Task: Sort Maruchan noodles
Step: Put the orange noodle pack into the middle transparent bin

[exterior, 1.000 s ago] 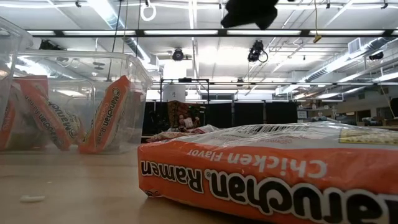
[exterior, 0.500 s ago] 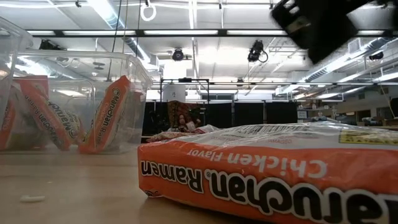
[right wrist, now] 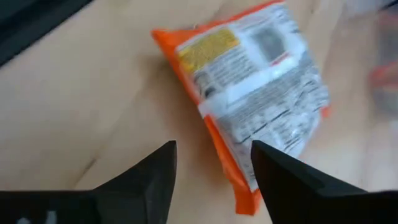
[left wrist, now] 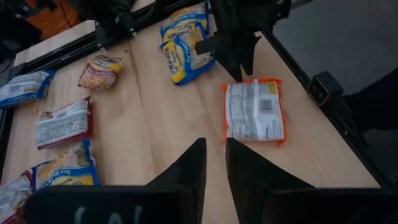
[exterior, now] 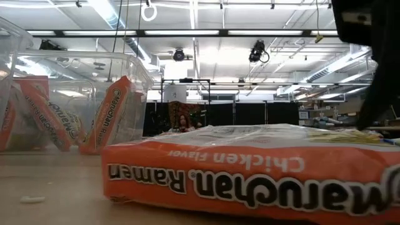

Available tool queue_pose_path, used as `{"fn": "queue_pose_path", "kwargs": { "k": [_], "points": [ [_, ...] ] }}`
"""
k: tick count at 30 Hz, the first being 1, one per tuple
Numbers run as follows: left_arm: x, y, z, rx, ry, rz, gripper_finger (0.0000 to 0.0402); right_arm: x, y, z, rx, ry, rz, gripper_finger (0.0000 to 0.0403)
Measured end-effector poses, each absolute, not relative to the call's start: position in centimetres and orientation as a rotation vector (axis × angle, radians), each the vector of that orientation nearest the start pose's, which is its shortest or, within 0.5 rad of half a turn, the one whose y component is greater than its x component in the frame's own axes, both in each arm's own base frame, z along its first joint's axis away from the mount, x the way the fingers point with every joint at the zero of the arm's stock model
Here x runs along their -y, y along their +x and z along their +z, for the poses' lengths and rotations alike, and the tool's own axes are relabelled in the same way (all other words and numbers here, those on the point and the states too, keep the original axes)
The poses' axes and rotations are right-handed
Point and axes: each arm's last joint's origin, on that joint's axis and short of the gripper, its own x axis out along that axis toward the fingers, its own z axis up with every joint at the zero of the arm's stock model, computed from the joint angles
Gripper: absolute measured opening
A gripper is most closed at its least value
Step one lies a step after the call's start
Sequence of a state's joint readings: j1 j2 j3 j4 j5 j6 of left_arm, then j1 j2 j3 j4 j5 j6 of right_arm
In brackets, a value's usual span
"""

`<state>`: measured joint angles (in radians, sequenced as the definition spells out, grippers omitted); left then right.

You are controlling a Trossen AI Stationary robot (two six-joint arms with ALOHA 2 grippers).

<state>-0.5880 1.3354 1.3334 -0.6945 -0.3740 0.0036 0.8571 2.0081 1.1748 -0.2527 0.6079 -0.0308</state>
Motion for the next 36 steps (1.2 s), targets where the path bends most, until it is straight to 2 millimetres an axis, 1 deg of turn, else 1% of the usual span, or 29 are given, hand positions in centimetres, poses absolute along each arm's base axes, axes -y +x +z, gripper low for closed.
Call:
{"fn": "queue_pose_path", "kwargs": {
  "k": [4, 8, 11, 14, 17, 22, 23, 25, 27, 30, 33, 36],
  "points": [
    [14.4, 23.6, 35.9, -0.614, 0.325, -0.203, 0.0066, -28.2, 26.6, 11.2, -0.773, -0.902, 0.273, 0.0197],
    [14.3, 23.6, 36.0, -0.608, 0.338, -0.164, 0.0066, -27.8, 27.7, 9.9, -0.748, -1.037, 0.235, 0.0193],
    [14.3, 23.6, 35.9, -0.611, 0.321, -0.157, 0.0066, -27.7, 28.5, 9.2, -0.726, -1.073, 0.224, 0.0190],
    [14.3, 23.5, 35.9, -0.622, 0.312, -0.150, 0.0066, -27.6, 29.1, 9.5, -0.679, -1.069, 0.173, 0.0174],
    [14.2, 23.5, 35.8, -0.623, 0.314, -0.131, 0.0066, -26.9, 29.9, 10.1, -0.662, -1.017, 0.123, 0.0134],
    [14.2, 23.6, 35.9, -0.618, 0.311, -0.120, 0.0066, -25.4, 31.4, 10.7, -0.665, -0.934, 0.084, 0.0031],
    [14.2, 23.6, 35.9, -0.617, 0.310, -0.121, 0.0066, -25.2, 31.6, 10.7, -0.662, -0.925, 0.078, 0.0016],
    [14.3, 23.5, 35.9, -0.614, 0.314, -0.123, 0.0066, -24.8, 32.0, 11.0, -0.657, -0.900, 0.058, 0.0011],
    [14.4, 23.1, 36.2, -0.597, 0.320, -0.112, 0.0066, -24.3, 32.4, 12.0, -0.643, -0.819, 0.026, 0.0010],
    [14.3, 22.2, 37.0, -0.548, 0.359, -0.063, 0.0066, -23.1, 33.3, 15.5, -0.607, -0.630, -0.010, 0.0006],
    [14.4, 22.0, 37.2, -0.525, 0.413, -0.018, 0.0066, -20.6, 33.9, 19.8, -0.598, -0.390, -0.098, 0.0006],
    [14.1, 22.2, 37.5, -0.490, 0.454, 0.061, 0.0066, -17.1, 33.7, 24.3, -0.642, -0.131, -0.171, 0.0006]
  ]
}}
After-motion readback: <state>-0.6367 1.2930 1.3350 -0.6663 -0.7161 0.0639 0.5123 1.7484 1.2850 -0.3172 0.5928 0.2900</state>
